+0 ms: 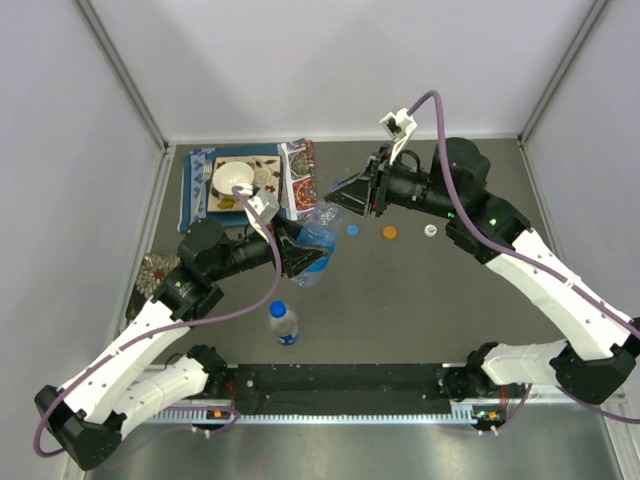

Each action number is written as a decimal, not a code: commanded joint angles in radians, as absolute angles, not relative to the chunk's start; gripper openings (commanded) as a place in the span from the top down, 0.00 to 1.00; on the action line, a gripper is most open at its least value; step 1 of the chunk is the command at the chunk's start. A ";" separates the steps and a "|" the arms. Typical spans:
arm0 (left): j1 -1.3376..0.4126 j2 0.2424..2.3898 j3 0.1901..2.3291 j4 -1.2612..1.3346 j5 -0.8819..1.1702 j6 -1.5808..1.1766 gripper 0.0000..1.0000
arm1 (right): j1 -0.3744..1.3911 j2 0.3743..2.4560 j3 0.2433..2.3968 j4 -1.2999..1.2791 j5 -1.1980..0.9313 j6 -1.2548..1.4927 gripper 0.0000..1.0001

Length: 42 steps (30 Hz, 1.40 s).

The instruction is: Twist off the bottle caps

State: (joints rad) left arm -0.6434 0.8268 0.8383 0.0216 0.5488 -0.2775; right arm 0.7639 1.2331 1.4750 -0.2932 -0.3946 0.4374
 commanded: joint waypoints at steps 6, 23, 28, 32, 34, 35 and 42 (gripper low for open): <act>-0.647 0.811 0.900 0.046 0.494 -0.226 0.39 | 0.769 1.215 1.551 -0.330 -0.370 0.396 1.00; -0.646 0.563 0.905 -0.084 0.057 -0.130 0.01 | 0.762 1.394 1.660 -0.149 0.458 0.203 1.00; -0.646 0.488 0.839 -0.098 0.043 -0.155 0.01 | 0.761 1.610 1.739 -0.062 0.632 0.051 1.00; -0.646 0.453 0.792 -0.110 0.040 -0.172 0.01 | 0.743 1.692 1.681 0.086 0.686 0.009 1.00; -0.646 0.440 0.779 -0.115 0.037 -0.164 0.01 | 0.733 1.748 1.671 0.118 0.687 0.011 1.00; -0.646 0.439 0.773 -0.118 0.034 -0.164 0.01 | 0.724 1.773 1.678 0.130 0.687 0.014 1.00; -0.646 0.462 0.753 -0.121 0.026 -0.170 0.01 | 0.654 1.966 1.801 0.103 0.672 0.076 1.00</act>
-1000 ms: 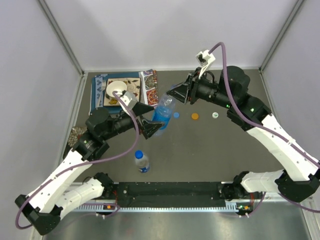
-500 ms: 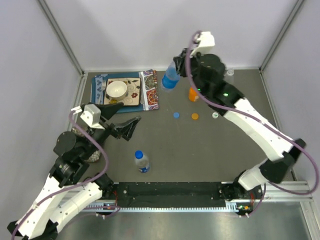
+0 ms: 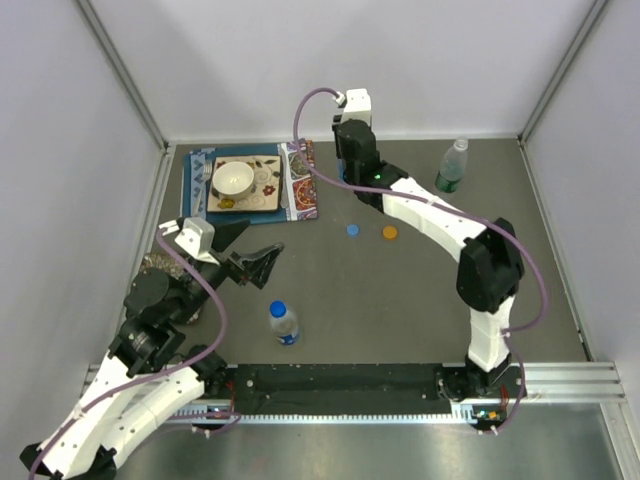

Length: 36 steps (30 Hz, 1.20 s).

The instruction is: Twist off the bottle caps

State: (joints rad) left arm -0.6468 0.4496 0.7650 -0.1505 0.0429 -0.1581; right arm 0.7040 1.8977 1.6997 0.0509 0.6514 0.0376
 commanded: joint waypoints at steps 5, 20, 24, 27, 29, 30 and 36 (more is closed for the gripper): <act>-0.646 0.491 0.727 -0.095 0.017 -0.169 0.01 | 0.603 2.025 1.822 0.066 0.601 0.189 1.00; -0.646 0.541 0.712 -0.055 0.060 -0.199 0.02 | 0.598 2.121 1.847 0.071 0.568 0.212 1.00; -0.646 0.540 0.700 -0.046 0.066 -0.207 0.01 | 0.600 2.128 1.835 0.043 0.572 0.206 1.00; -0.646 0.546 0.696 -0.040 0.069 -0.206 0.01 | 0.598 2.122 1.816 0.026 0.554 0.192 0.83; -0.646 0.551 0.693 -0.034 0.078 -0.203 0.02 | 0.601 2.111 1.801 0.023 0.549 0.192 0.73; -0.644 0.552 0.693 -0.031 0.081 -0.202 0.02 | 0.600 2.103 1.789 0.023 0.549 0.193 0.70; -0.646 0.565 0.693 -0.018 0.090 -0.201 0.01 | 0.600 2.089 1.787 0.002 0.555 0.192 0.59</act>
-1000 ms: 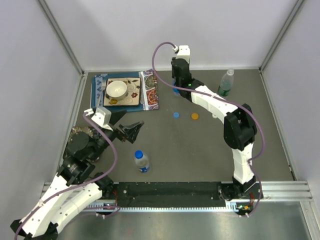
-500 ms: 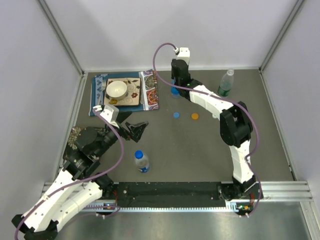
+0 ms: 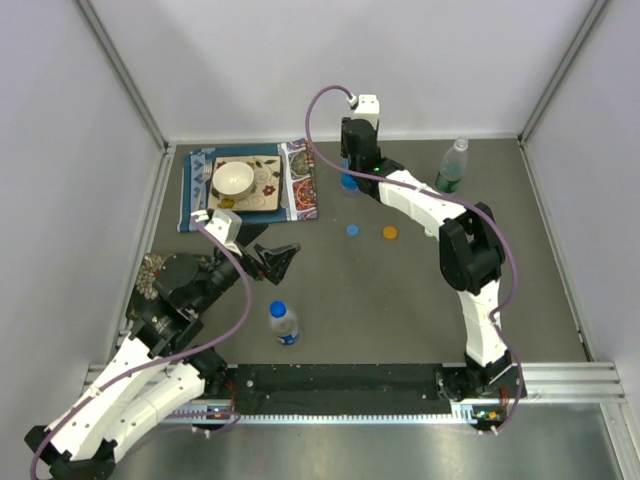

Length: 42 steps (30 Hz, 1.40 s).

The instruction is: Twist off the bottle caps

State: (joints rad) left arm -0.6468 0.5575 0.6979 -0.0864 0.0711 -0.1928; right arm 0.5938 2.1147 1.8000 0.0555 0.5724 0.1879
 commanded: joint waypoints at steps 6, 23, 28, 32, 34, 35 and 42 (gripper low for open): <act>-0.646 0.568 0.693 -0.015 0.095 -0.206 0.01 | 0.600 2.080 1.802 -0.034 0.549 0.192 0.47; -0.646 0.571 0.681 -0.009 0.113 -0.225 0.02 | 0.601 2.077 1.845 -0.075 0.512 0.198 0.32; -0.646 0.563 0.678 -0.008 0.118 -0.225 0.01 | 0.601 2.072 1.859 -0.087 0.512 0.196 0.30; -0.646 0.560 0.675 -0.008 0.120 -0.225 0.01 | 0.601 2.071 1.865 -0.095 0.506 0.202 0.29; -0.646 0.557 0.672 -0.008 0.120 -0.227 0.01 | 0.604 2.071 1.865 -0.097 0.503 0.202 0.29; -0.646 0.554 0.670 -0.009 0.120 -0.227 0.02 | 0.603 2.071 1.867 -0.098 0.502 0.201 0.29; -0.646 0.549 0.664 -0.009 0.123 -0.229 0.01 | 0.606 2.071 1.859 -0.101 0.495 0.201 0.35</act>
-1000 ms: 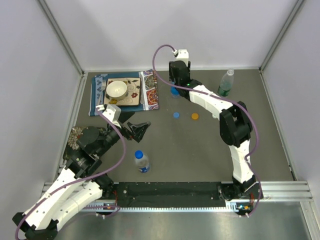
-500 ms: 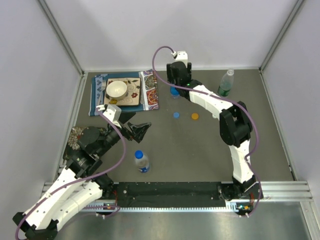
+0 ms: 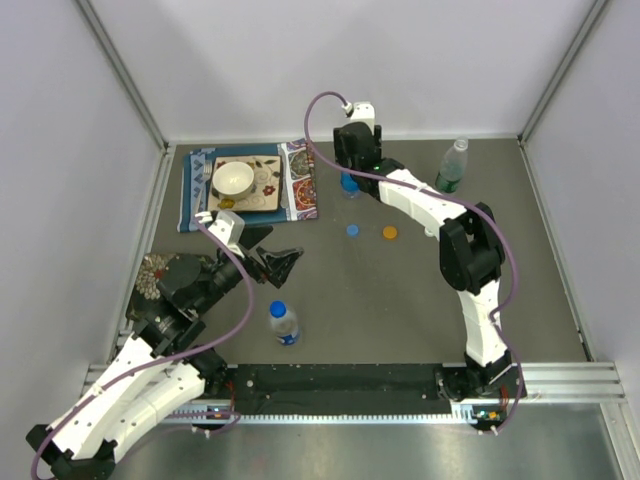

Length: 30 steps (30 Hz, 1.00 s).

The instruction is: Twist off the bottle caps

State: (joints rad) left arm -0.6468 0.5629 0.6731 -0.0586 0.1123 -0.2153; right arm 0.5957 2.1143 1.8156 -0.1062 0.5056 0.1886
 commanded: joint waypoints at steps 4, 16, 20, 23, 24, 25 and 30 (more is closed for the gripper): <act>-0.646 0.546 0.664 -0.008 0.124 -0.230 0.02 | 0.615 2.066 1.859 -0.106 0.497 0.201 0.30; -0.646 0.531 0.657 -0.012 0.126 -0.232 0.02 | 0.621 2.059 1.859 -0.120 0.503 0.202 0.25; -0.646 0.528 0.655 -0.012 0.127 -0.233 0.01 | 0.624 2.059 1.858 -0.123 0.503 0.199 0.25; -0.646 0.529 0.655 -0.012 0.129 -0.235 0.01 | 0.626 2.057 1.858 -0.123 0.505 0.201 0.25; -0.646 0.529 0.655 -0.012 0.129 -0.236 0.01 | 0.624 2.059 1.858 -0.123 0.505 0.199 0.26; -0.646 0.528 0.653 -0.012 0.129 -0.238 0.01 | 0.624 2.059 1.858 -0.123 0.505 0.199 0.27; -0.646 0.529 0.653 -0.011 0.132 -0.241 0.02 | 0.626 2.060 1.853 -0.123 0.502 0.198 0.34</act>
State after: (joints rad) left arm -0.6468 0.5385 0.6590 -0.0559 0.1162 -0.2302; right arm 0.6098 2.1143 1.8156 -0.1314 0.5030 0.1944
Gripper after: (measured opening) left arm 0.985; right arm 0.680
